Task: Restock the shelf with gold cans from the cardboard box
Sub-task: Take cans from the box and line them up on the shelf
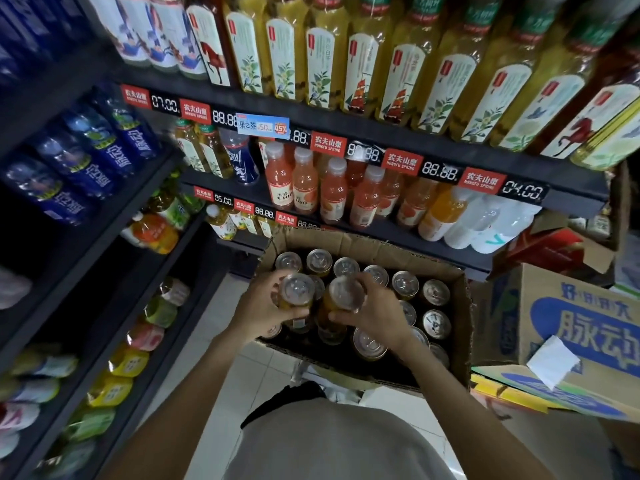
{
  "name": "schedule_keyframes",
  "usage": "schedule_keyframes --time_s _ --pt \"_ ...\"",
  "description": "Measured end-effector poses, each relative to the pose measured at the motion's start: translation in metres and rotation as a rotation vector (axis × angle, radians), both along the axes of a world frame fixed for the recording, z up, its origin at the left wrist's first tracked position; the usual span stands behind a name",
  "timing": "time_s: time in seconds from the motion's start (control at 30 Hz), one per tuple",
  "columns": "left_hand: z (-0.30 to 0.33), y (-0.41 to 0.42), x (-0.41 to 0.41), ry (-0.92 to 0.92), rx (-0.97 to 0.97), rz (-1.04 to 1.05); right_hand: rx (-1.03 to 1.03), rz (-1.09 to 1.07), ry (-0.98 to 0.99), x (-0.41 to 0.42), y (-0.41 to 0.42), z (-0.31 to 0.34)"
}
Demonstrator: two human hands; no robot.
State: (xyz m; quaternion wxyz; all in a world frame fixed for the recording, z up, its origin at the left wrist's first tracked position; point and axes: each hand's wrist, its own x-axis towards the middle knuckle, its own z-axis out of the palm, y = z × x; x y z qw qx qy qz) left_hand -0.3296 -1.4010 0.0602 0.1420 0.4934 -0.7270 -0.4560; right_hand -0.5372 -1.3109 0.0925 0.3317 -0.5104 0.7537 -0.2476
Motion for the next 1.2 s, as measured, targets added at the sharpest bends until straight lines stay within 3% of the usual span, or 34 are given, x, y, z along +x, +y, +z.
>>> schedule_keyframes --time_s 0.1,0.17,0.57,0.63,0.8,1.0,1.2 --pt "0.033 -0.011 -0.004 0.271 0.117 0.118 -0.076 -0.191 -0.453 -0.016 -0.01 0.027" --pt "0.059 -0.02 -0.012 0.394 0.174 0.159 -0.105 -0.246 -0.653 -0.024 -0.016 0.043" --pt "0.157 -0.049 -0.051 0.67 0.177 0.078 -0.207 -0.342 -1.091 -0.041 -0.042 0.117" --pt "0.174 -0.054 -0.058 0.736 0.172 0.066 -0.247 -0.365 -1.075 -0.043 -0.046 0.134" --pt "0.234 -0.069 -0.082 0.806 0.054 -0.003 -0.464 -0.338 -0.764 -0.054 -0.052 0.198" --pt "0.321 -0.094 -0.116 0.815 -0.348 -0.044 -0.872 -0.2 -0.356 -0.064 -0.069 0.295" --pt "0.407 -0.123 -0.156 0.803 -0.75 -0.065 -1.014 -0.158 -0.137 -0.083 -0.097 0.386"
